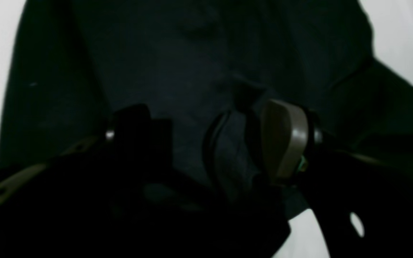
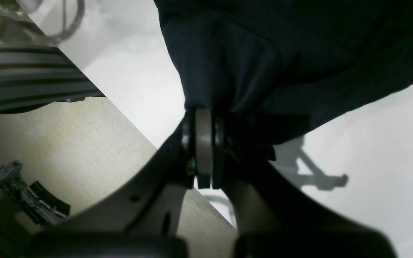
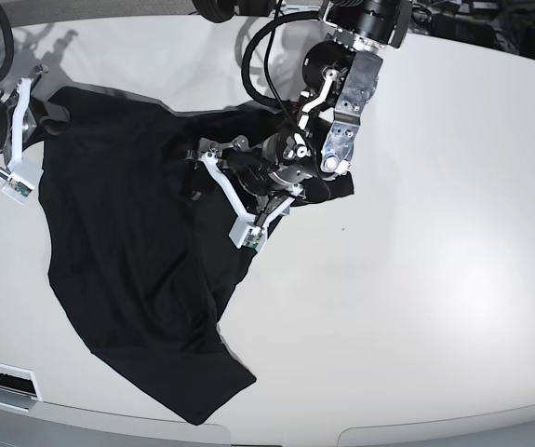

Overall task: Layout the t-shirt on the table in an organized manner, then fold the t-shirt properly
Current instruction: 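Reach the left gripper to the bunched shirt fabric and grasp it, then pull the grasped fabric with the left gripper away from the right gripper, then drag the shirt fabric with the left gripper further outward and lay it, then release and regrasp the shirt corner with the left gripper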

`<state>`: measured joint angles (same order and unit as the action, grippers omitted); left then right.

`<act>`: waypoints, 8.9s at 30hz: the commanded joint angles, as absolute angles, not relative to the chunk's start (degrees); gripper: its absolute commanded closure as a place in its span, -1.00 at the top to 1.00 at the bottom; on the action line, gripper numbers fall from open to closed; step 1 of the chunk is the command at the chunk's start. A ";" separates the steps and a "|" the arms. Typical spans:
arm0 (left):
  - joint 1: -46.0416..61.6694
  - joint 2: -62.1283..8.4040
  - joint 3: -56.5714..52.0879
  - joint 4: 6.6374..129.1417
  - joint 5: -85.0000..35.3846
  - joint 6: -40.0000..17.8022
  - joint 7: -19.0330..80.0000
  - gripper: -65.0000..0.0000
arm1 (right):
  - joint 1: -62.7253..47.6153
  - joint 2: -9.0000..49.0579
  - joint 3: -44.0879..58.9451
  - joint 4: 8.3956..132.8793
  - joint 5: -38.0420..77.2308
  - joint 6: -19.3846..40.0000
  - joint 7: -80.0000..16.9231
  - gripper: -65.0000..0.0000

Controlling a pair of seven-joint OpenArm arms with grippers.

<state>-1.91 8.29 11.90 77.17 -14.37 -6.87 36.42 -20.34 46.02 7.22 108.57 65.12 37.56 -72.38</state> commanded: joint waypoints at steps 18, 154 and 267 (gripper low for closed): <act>-2.37 9.00 11.94 78.17 -7.14 5.52 33.39 0.47 | -20.01 47.33 7.81 109.21 65.98 37.93 -71.55 -1.00; -5.19 2.55 11.94 107.46 5.54 -0.03 48.12 -1.00 | -20.03 47.33 7.81 109.21 65.98 38.61 -71.13 -1.00; -37.87 -36.25 -1.43 67.13 -22.98 3.68 43.22 0.44 | -20.29 42.52 7.81 109.21 66.00 38.44 -72.16 -1.00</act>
<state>-36.07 -35.24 -1.10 66.22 -22.74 3.84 44.91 -20.80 41.41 7.22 108.57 65.12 38.19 -72.64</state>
